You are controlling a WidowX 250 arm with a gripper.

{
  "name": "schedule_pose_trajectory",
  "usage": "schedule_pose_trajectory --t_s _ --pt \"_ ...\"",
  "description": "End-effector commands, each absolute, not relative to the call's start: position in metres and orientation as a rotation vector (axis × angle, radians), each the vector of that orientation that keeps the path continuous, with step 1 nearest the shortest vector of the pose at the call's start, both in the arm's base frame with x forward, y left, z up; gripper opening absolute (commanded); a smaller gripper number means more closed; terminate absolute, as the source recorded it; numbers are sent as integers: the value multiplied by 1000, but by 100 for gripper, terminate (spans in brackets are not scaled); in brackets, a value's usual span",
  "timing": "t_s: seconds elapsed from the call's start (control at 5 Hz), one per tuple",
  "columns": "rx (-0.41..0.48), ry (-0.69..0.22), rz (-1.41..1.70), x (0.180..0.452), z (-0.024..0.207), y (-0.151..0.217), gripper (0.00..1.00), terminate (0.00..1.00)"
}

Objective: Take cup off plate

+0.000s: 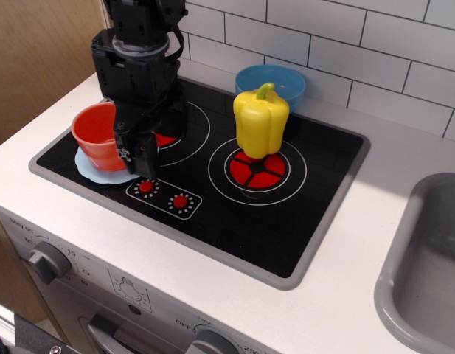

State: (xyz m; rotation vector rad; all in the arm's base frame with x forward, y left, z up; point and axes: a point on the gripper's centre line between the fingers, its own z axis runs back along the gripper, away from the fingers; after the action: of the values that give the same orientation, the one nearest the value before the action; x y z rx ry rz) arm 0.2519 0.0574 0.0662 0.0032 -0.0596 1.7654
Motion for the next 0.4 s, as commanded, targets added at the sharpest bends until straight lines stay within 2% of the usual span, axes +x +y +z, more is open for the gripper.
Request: schedule_pose_trajectory --t_s 0.0,0.2 --pt "-27 -97 1748 266 72 58 0 0" --pt "-23 -95 1753 268 73 62 0 0"
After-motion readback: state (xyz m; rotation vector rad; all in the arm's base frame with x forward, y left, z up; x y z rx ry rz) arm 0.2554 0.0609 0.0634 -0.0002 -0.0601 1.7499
